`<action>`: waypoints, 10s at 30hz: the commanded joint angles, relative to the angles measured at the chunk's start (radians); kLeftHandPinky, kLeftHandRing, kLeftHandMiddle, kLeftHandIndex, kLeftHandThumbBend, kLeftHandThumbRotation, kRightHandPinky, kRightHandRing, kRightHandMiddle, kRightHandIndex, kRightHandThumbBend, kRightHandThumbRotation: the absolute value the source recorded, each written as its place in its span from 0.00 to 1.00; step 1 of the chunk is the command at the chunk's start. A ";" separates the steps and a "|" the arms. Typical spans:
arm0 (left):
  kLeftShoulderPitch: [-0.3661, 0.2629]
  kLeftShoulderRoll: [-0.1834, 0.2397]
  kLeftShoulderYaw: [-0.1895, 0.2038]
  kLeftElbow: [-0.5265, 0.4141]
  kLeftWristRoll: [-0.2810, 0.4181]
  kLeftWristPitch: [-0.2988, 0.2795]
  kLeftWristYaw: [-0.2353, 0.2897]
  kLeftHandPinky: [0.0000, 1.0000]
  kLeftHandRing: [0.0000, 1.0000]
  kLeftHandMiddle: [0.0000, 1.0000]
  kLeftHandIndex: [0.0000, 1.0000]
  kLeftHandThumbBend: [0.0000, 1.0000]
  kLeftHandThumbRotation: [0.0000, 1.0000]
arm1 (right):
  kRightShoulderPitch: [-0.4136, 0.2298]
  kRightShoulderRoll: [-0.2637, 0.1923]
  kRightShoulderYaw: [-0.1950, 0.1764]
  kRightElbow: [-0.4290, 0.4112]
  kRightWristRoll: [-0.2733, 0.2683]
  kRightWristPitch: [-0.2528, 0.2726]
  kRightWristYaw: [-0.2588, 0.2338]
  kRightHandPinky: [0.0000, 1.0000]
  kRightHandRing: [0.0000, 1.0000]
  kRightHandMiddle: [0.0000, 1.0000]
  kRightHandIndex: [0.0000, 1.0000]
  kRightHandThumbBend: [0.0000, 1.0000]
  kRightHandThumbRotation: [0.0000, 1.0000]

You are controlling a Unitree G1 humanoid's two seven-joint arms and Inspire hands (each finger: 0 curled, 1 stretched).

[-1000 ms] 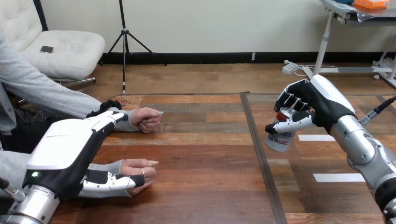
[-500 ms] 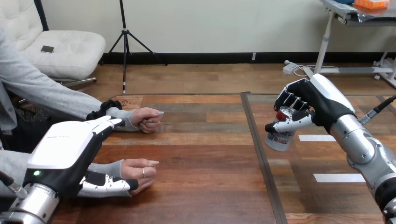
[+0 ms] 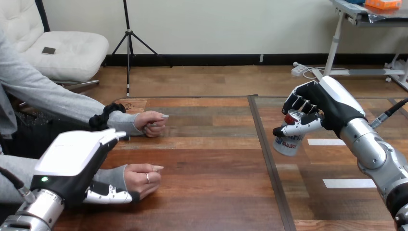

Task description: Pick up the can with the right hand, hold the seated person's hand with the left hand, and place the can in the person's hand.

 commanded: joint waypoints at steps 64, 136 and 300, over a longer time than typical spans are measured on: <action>-0.269 0.131 -0.226 0.412 0.043 0.033 0.163 0.77 0.83 0.85 0.83 1.00 0.33 | -0.067 -0.041 -0.021 -0.083 0.023 -0.033 -0.006 0.37 0.39 0.42 0.41 0.78 0.00; -0.292 0.167 -0.230 0.344 -0.181 0.160 -0.247 0.82 0.85 0.86 0.83 1.00 0.22 | -0.063 -0.045 -0.023 -0.085 0.023 -0.043 -0.014 0.37 0.39 0.42 0.41 0.78 0.00; -0.269 0.156 -0.136 0.315 -0.277 -0.115 0.073 0.33 0.39 0.45 0.45 0.75 0.00 | -0.070 -0.036 -0.028 -0.073 0.029 -0.050 -0.009 0.37 0.39 0.42 0.41 0.79 0.00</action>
